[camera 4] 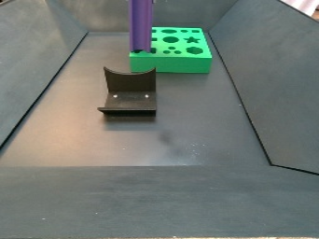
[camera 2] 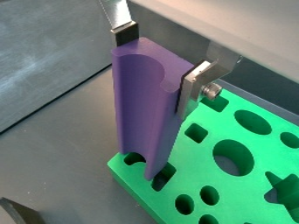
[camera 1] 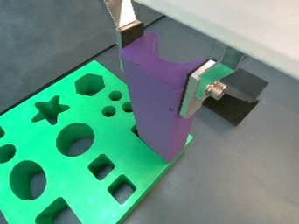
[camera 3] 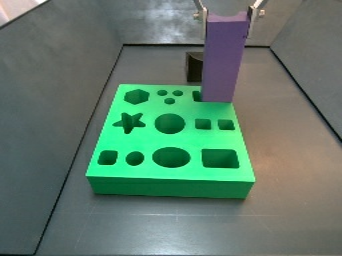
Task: Pick up the arch object. Move up. Move to above the board. Insert the arch object.
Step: Insert the arch object.
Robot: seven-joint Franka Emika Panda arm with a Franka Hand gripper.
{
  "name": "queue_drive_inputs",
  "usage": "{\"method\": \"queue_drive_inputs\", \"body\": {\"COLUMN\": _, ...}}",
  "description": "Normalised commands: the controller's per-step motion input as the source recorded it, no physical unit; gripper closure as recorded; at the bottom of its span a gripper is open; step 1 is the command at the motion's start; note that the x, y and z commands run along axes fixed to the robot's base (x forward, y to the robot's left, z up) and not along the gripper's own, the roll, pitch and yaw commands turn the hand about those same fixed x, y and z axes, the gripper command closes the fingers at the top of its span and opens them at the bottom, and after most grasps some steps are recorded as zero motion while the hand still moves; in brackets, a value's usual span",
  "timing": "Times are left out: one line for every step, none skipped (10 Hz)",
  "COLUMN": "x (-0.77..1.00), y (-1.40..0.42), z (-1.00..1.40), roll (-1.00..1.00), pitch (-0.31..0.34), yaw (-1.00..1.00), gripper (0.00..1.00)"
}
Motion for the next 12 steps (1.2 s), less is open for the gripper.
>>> {"method": "queue_drive_inputs", "body": {"x": -0.29, "y": 0.18, "z": -0.09, "roll": 0.00, "pitch": -0.007, "yaw": 0.22, "gripper": 1.00}}
{"method": "queue_drive_inputs", "body": {"x": -0.35, "y": 0.14, "z": -0.09, "roll": -0.01, "pitch": -0.030, "yaw": 0.14, "gripper": 1.00}}
{"method": "queue_drive_inputs", "body": {"x": -0.25, "y": 0.01, "z": -0.11, "roll": 0.00, "pitch": -0.003, "yaw": 0.01, "gripper": 1.00}}
{"method": "queue_drive_inputs", "body": {"x": -0.05, "y": -0.03, "z": -0.16, "roll": -0.04, "pitch": 0.000, "yaw": 0.00, "gripper": 1.00}}
{"method": "queue_drive_inputs", "body": {"x": 0.02, "y": -0.22, "z": -0.09, "roll": -0.05, "pitch": 0.000, "yaw": -0.09, "gripper": 1.00}}
{"method": "queue_drive_inputs", "body": {"x": 0.05, "y": -0.24, "z": -0.08, "roll": -0.06, "pitch": 0.000, "yaw": -0.09, "gripper": 1.00}}
{"method": "queue_drive_inputs", "body": {"x": 0.00, "y": -0.17, "z": -0.13, "roll": -0.08, "pitch": 0.000, "yaw": 0.00, "gripper": 1.00}}
{"method": "queue_drive_inputs", "body": {"x": 0.00, "y": -0.12, "z": -0.13, "roll": -0.08, "pitch": 0.000, "yaw": 0.00, "gripper": 1.00}}
{"method": "queue_drive_inputs", "body": {"x": 0.00, "y": -0.05, "z": -0.20, "roll": -0.06, "pitch": 0.000, "yaw": 0.00, "gripper": 1.00}}
{"method": "queue_drive_inputs", "body": {"x": 0.03, "y": 0.02, "z": -0.39, "roll": -0.10, "pitch": 0.003, "yaw": 0.00, "gripper": 1.00}}
{"method": "queue_drive_inputs", "body": {"x": 0.00, "y": 0.27, "z": -0.49, "roll": -0.24, "pitch": 0.086, "yaw": -0.01, "gripper": 1.00}}
{"method": "queue_drive_inputs", "body": {"x": 0.01, "y": 0.19, "z": -0.63, "roll": -0.16, "pitch": 0.000, "yaw": 0.00, "gripper": 1.00}}
